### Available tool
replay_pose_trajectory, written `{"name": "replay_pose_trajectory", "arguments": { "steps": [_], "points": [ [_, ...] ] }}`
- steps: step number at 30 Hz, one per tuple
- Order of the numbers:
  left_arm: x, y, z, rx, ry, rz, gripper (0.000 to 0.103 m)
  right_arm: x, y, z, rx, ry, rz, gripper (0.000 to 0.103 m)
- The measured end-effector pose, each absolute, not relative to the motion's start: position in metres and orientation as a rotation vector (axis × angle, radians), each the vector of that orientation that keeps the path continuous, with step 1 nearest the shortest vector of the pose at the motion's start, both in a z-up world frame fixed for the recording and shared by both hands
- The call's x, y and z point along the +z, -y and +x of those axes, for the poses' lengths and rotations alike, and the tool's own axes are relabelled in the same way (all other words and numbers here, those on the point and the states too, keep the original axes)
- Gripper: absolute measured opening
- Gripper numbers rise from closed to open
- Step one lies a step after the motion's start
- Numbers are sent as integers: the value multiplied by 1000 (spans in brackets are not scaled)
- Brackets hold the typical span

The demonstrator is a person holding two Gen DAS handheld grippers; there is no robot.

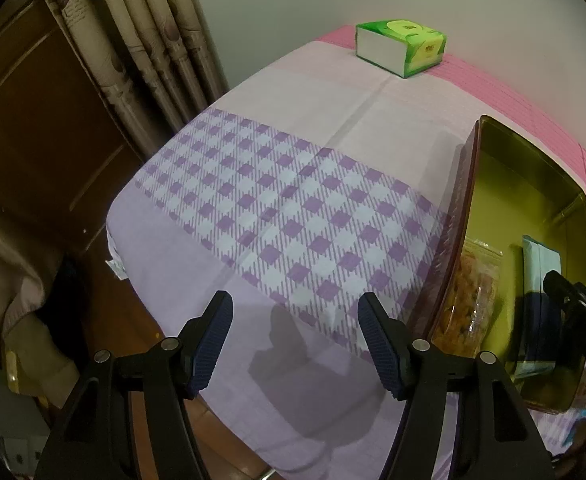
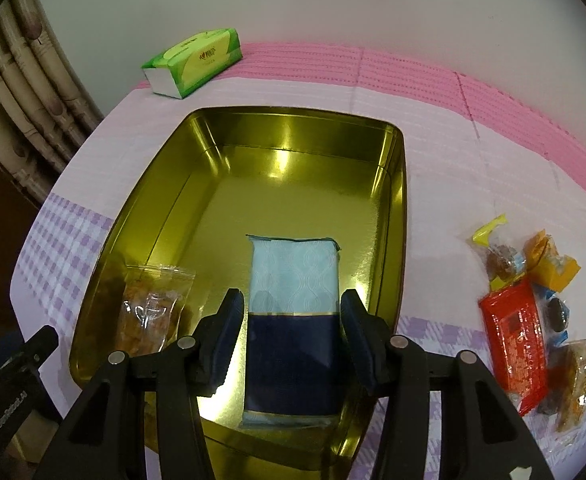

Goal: Organize snacks
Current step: 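Lower the teal-and-navy package into the gold tin and open the right gripper, then grasp the clear bag of gold-printed pastry with the right gripper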

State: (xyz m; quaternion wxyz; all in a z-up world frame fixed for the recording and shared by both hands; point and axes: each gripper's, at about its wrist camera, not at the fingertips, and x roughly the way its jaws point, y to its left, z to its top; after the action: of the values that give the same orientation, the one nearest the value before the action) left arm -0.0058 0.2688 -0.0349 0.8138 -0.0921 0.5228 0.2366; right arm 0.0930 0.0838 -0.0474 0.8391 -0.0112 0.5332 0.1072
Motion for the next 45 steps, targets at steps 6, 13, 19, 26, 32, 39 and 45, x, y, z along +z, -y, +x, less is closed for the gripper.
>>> {"name": "replay_pose_trajectory", "arguments": {
  "steps": [6, 13, 19, 26, 32, 39, 45],
  "points": [
    [-35, -268, -6, 506, -1116, -193, 66, -35, -78, 89, 251, -1103, -3, 50],
    [-34, -267, -6, 509, -1116, -178, 66, -16, -59, 76, 272, -1076, 10, 52],
    [-33, -266, -7, 513, -1114, -158, 66, -6, -20, 67, 229, -1055, -17, 52],
    [-31, -260, -6, 501, -1113, -132, 66, -6, 49, 61, 103, -1066, -54, 58],
    [-30, -252, -4, 472, -1107, -98, 66, -16, 98, 54, 11, -1106, -65, 62],
    [-26, -238, -3, 409, -1082, -59, 71, -31, 124, 44, -19, -1145, -52, 65],
    [-16, -217, -2, 345, -1059, -8, 71, -38, 122, 48, 5, -1147, -76, 65]
  ]
}}
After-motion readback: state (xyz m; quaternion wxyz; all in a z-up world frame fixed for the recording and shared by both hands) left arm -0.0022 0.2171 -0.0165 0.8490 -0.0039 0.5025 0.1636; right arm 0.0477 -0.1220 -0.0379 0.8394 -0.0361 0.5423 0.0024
